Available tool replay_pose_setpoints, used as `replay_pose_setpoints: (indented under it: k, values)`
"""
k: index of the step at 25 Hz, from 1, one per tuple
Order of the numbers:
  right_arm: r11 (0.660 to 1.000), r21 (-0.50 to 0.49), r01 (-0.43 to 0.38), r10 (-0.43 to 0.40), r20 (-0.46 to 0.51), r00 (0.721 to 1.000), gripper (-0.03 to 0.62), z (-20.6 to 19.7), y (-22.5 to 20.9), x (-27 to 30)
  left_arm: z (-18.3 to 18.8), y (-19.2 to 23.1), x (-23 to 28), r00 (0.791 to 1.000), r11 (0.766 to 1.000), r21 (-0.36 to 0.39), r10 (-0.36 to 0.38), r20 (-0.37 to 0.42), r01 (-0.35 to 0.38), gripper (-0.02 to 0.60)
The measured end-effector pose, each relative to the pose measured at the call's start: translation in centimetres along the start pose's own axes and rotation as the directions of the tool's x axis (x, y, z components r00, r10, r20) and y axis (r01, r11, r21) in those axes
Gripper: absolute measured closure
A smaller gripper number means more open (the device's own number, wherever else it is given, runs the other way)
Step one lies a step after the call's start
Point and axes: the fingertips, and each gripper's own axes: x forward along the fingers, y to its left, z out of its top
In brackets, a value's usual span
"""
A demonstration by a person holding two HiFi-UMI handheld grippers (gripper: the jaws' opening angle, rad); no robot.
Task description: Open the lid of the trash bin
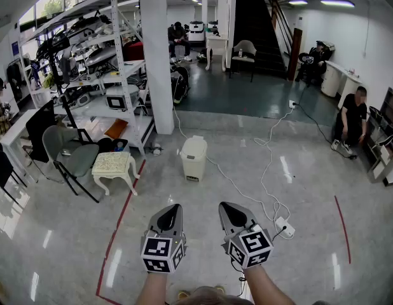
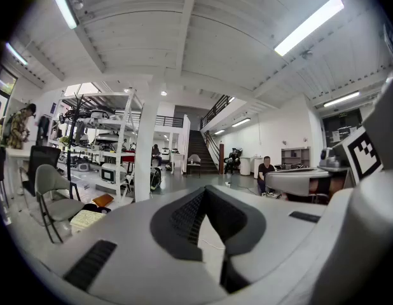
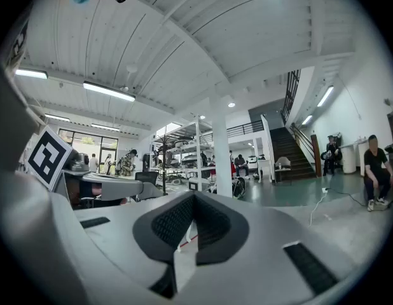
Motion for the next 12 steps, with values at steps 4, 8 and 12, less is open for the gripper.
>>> replay_pose_setpoints:
  k: [4,8,12]
  values:
    - [1.0,0.018,-0.008,0.008,0.009,1.0,0.56,-0.1,0.1,-0.2,-0.2,0.0,-0.3,1.0,1.0,0.018,0.007,-0.006,-0.007,0.583]
    - [1.0,0.016,-0.02,0.02,0.002,1.0,0.56,0.0,-0.1,-0.8,-0.3,0.1,-0.6,0.999,0.999,0.041,0.029,-0.014,-0.028,0.583]
    - [1.0,0.019,-0.021,0.021,0.006,1.0,0.56,-0.1,-1.1,-2.0,-0.9,-0.5,-0.6,0.999,0.999,0.027,0.039,-0.023,-0.038,0.583]
